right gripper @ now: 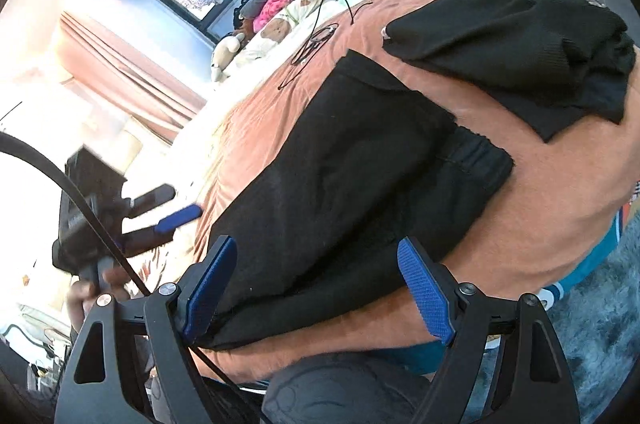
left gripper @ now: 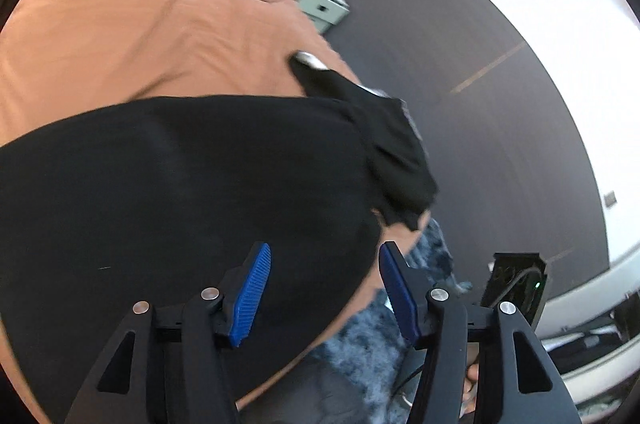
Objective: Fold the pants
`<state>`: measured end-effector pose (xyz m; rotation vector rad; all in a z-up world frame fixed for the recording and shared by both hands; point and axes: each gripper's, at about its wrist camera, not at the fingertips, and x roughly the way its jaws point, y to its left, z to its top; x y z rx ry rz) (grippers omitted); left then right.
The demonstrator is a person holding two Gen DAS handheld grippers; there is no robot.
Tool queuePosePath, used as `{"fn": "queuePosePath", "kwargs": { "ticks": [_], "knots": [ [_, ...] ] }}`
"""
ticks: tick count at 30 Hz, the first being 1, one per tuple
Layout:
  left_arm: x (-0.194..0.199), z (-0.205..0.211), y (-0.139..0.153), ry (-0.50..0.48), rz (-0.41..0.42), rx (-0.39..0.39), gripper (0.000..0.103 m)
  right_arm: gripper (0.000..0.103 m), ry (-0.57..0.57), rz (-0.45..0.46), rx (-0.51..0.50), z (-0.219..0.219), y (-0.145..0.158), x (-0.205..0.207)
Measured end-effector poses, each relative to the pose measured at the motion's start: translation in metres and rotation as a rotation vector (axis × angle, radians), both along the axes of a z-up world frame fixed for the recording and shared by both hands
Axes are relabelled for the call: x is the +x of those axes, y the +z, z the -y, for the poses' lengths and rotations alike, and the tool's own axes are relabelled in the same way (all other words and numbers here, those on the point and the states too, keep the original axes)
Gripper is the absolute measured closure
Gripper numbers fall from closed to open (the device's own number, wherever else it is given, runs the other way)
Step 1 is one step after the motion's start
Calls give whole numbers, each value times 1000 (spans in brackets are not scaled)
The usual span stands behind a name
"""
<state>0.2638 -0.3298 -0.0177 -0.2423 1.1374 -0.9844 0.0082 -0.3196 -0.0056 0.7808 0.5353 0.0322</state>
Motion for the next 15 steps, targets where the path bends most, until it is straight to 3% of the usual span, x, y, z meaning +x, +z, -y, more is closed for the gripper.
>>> {"fn": "queuePosePath", "kwargs": {
  "ticks": [7, 15],
  "knots": [
    [21, -71, -6, 135, 35, 58, 44, 21, -10, -20, 91, 24, -14, 30],
    [28, -140, -29, 260, 1, 109, 44, 21, -22, -46, 173, 53, -32, 65]
  ]
}}
